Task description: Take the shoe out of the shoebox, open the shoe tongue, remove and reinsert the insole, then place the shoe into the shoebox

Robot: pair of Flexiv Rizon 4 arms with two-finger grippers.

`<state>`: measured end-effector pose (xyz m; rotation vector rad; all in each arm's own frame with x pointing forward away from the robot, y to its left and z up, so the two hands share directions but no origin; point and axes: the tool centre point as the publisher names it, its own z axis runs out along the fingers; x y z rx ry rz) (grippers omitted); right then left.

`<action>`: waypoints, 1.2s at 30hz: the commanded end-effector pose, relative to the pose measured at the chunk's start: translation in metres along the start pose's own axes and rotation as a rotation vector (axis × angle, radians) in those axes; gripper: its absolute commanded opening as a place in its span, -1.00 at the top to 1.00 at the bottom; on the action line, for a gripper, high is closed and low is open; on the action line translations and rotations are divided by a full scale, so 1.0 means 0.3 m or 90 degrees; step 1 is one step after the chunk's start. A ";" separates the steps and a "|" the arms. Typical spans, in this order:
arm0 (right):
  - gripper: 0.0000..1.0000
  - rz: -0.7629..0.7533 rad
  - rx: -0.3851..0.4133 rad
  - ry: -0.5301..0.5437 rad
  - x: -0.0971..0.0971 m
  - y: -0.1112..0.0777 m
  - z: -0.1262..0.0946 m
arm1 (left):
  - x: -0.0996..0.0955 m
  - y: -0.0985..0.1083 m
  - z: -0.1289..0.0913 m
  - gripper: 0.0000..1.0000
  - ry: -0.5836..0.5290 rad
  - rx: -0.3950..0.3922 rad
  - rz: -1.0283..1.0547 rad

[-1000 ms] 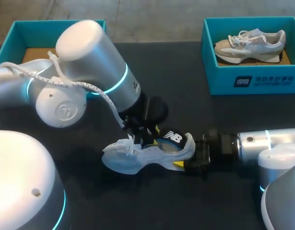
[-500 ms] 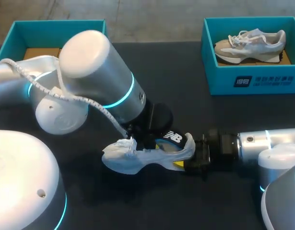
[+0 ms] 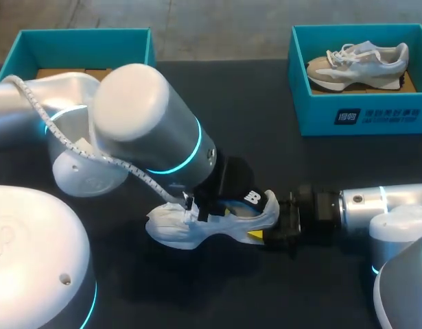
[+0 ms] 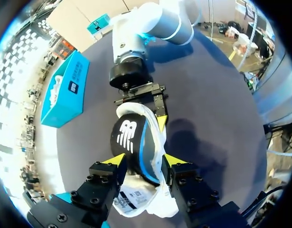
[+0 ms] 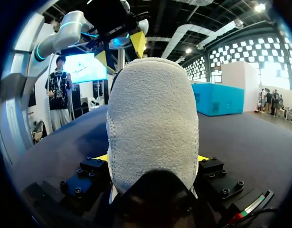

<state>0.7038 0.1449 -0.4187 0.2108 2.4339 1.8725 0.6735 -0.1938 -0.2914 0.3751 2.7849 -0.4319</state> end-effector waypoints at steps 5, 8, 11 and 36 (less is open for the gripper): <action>1.00 0.000 0.001 0.000 0.001 -0.006 0.000 | 0.013 -0.051 0.030 0.04 -0.024 -0.029 0.024; 1.00 0.000 0.001 0.000 0.001 -0.006 0.000 | 0.015 -0.049 0.035 0.01 -0.036 -0.035 0.033; 1.00 0.000 0.001 0.000 0.001 -0.006 0.000 | 0.014 -0.044 0.040 -0.02 -0.039 -0.037 0.034; 1.00 0.000 0.001 0.000 0.001 -0.006 0.000 | -0.045 -0.051 0.115 -0.09 -0.089 -0.077 0.063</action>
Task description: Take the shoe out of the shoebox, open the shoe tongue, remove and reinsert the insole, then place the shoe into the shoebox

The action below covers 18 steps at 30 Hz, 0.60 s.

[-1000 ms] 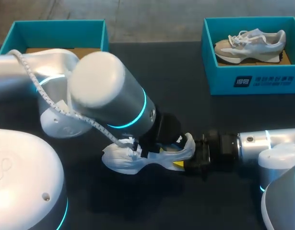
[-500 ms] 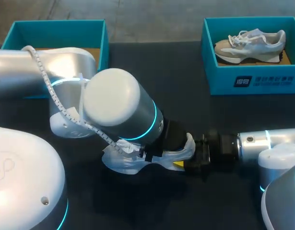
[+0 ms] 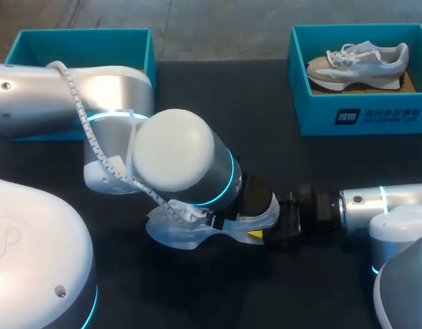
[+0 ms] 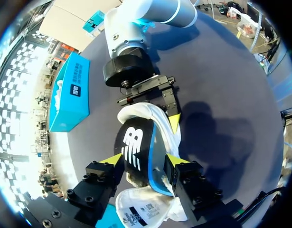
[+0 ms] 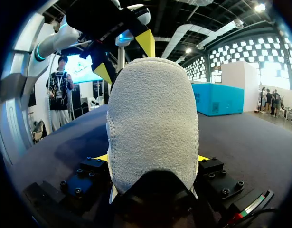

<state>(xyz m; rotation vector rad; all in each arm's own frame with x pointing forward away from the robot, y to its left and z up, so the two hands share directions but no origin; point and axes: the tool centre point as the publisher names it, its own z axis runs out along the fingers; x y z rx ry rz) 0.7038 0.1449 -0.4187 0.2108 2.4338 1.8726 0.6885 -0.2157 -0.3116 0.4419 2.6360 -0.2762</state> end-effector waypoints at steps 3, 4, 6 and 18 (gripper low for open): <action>1.00 0.000 0.001 0.000 0.001 -0.006 0.000 | -0.014 -0.013 0.022 -0.02 -0.007 -0.013 -0.001; 1.00 0.000 0.001 0.000 0.001 -0.006 0.000 | -0.017 -0.011 0.024 0.00 -0.008 -0.013 -0.003; 1.00 0.000 0.001 0.000 0.001 -0.006 0.000 | -0.018 -0.010 0.025 0.00 -0.008 -0.013 -0.003; 1.00 0.000 0.001 0.000 0.001 -0.006 0.000 | -0.027 0.005 0.050 0.03 -0.014 -0.025 -0.009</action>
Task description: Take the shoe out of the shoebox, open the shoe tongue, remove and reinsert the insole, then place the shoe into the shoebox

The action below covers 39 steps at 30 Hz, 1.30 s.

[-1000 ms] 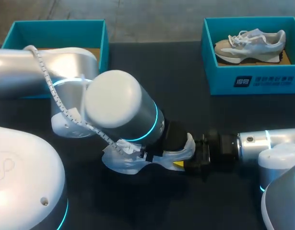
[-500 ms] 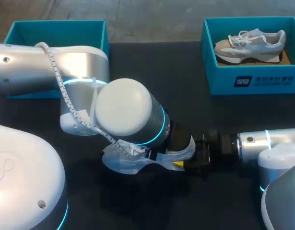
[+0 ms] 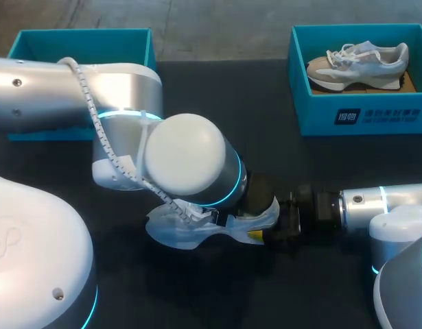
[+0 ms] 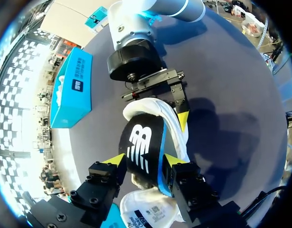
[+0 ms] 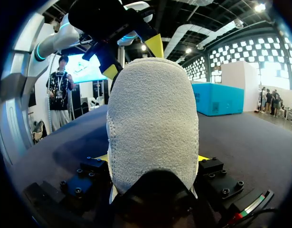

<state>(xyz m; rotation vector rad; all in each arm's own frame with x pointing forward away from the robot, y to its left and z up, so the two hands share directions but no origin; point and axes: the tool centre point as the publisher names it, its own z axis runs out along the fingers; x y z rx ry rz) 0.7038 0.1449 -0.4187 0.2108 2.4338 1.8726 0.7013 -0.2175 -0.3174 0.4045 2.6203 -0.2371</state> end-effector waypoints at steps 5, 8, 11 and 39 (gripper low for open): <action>1.00 0.000 0.001 0.000 0.001 -0.006 0.000 | 0.006 -0.008 0.016 0.04 0.000 0.006 0.010; 1.00 0.000 0.001 0.000 0.001 -0.006 0.000 | 0.006 -0.005 0.016 0.04 0.000 0.014 0.015; 1.00 0.000 0.001 0.000 0.001 -0.006 0.000 | 0.004 -0.004 0.017 0.05 -0.002 0.016 0.017; 1.00 0.000 0.001 0.000 0.001 -0.006 0.000 | -0.003 0.022 -0.018 1.00 0.034 0.107 -0.035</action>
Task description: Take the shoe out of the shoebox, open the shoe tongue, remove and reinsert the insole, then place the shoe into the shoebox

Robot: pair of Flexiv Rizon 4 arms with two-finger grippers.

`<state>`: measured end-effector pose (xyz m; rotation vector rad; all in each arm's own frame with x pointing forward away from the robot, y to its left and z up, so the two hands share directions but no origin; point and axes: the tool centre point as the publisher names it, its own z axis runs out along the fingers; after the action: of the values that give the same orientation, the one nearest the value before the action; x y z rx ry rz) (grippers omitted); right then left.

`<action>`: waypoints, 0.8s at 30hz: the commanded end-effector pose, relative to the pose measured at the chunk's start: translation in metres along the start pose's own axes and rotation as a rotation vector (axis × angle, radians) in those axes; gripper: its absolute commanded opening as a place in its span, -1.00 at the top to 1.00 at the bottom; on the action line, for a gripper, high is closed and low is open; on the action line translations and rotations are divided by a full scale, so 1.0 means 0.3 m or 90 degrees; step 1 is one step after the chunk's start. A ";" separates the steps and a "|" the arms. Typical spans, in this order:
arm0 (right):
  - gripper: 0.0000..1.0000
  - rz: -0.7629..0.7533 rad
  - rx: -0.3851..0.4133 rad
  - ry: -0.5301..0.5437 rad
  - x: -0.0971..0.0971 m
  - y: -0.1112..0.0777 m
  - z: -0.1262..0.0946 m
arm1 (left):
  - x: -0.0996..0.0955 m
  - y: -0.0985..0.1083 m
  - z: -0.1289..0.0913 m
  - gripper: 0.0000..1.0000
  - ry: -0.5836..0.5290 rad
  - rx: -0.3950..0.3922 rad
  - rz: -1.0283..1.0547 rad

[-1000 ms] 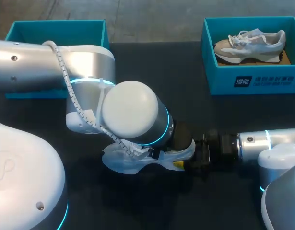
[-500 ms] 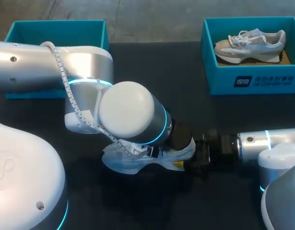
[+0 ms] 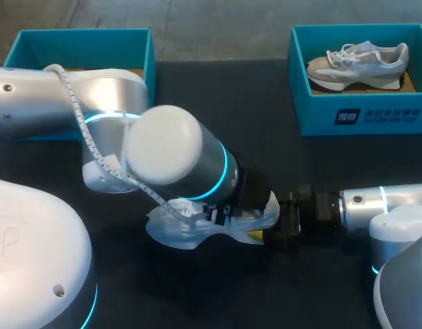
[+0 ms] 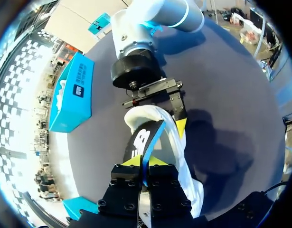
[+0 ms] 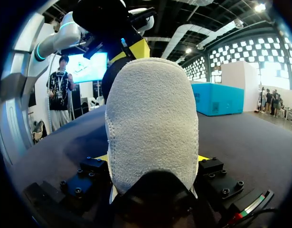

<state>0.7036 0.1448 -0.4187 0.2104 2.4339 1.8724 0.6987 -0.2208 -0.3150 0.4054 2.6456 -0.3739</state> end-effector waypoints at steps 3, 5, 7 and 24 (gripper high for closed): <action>1.00 0.001 0.001 0.000 0.001 -0.006 0.000 | -0.006 0.032 -0.013 1.00 0.030 0.064 -0.031; 1.00 0.001 0.001 0.000 0.001 -0.006 0.000 | -0.008 0.028 -0.014 1.00 0.039 0.080 -0.041; 1.00 0.001 0.001 0.000 0.001 -0.006 0.000 | -0.012 0.024 -0.017 1.00 0.039 0.087 -0.051; 1.00 0.001 0.001 0.000 0.001 -0.006 0.000 | -0.028 -0.037 -0.045 1.00 0.056 0.151 -0.078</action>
<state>0.7037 0.1445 -0.4187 0.2109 2.4339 1.8723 0.6975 -0.2274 -0.2974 0.3269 2.7262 -0.7062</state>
